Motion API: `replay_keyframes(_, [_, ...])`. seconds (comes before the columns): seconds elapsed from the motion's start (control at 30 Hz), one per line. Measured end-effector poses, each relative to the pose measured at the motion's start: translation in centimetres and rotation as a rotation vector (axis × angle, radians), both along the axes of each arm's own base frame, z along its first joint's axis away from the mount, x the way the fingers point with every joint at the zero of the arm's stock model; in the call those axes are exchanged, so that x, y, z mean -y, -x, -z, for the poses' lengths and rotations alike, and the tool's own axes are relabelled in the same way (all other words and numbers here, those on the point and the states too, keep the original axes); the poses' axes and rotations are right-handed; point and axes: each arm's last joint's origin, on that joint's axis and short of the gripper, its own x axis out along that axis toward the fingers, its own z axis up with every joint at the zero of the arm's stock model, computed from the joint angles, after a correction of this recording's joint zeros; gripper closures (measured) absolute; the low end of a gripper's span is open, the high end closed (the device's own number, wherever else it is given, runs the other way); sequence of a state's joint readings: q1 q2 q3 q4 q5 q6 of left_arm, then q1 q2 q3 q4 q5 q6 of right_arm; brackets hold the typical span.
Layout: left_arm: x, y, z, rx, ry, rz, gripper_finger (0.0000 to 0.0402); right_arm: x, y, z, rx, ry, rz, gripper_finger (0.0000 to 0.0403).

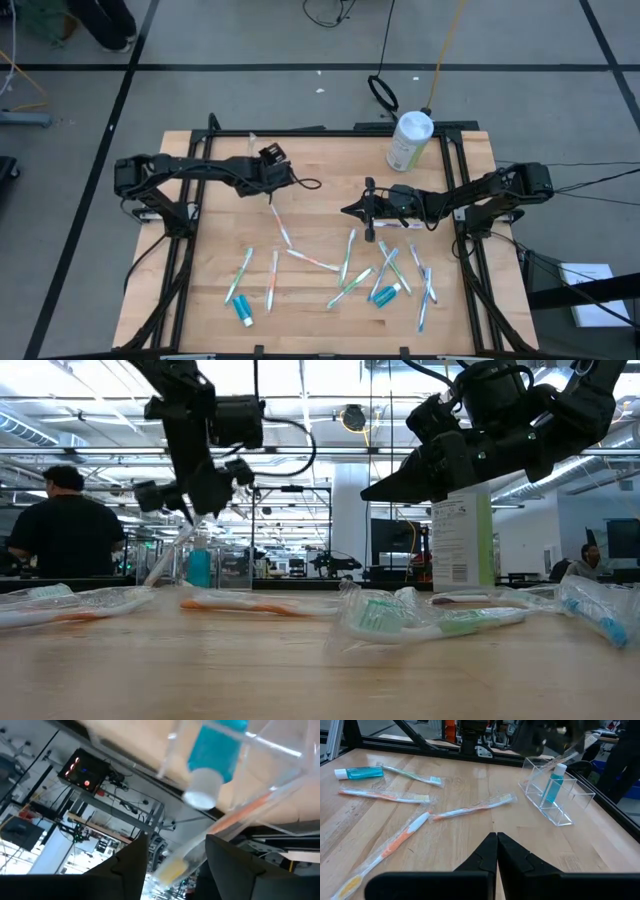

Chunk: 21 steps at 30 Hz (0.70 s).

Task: Pick & Place toothbrushing station
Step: Put the green toothbrush into the transparent organizer

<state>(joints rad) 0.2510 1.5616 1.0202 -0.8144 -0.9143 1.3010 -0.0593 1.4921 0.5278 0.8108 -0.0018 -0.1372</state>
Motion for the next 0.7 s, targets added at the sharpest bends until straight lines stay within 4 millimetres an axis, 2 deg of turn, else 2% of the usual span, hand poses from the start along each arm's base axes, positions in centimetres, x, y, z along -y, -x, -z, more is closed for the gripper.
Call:
replay_keyframes(0.13, [0.4, -0.9, -3.2, 0.065, -0.006, -0.034, 0.0215, 0.0, 0.0, 0.0, 0.000, 0.001, -0.001, 0.0399])
replay_keyframes(0.2, [0.6, -1.4, -5.1, 0.149, -0.017, -0.070, 0.0219, 0.0, 0.0, 0.0, 0.000, 0.001, 0.000, 0.0399])
replay_keyframes(0.37, [0.9, -1.9, -10.9, 0.531, -0.036, -0.289, 0.0224, 0.0, 0.0, 0.0, 0.000, 0.001, 0.000, 0.0399])
replay_keyframes(0.47, [1.0, -1.3, -14.2, 0.794, -0.014, -0.491, 0.0225, 0.0, 0.0, 0.0, 0.000, 0.001, -0.001, 0.0399])
replay_keyframes(0.57, [1.5, 0.1, -16.8, 1.022, 0.067, -0.719, 0.0225, 0.0, 0.0, 0.0, 0.000, 0.002, -0.001, 0.0399])
replay_keyframes(0.7, [2.2, 2.7, -18.4, 1.123, 0.241, -0.895, 0.0224, 0.0, 0.0, 0.0, 0.000, 0.002, 0.000, 0.0399])
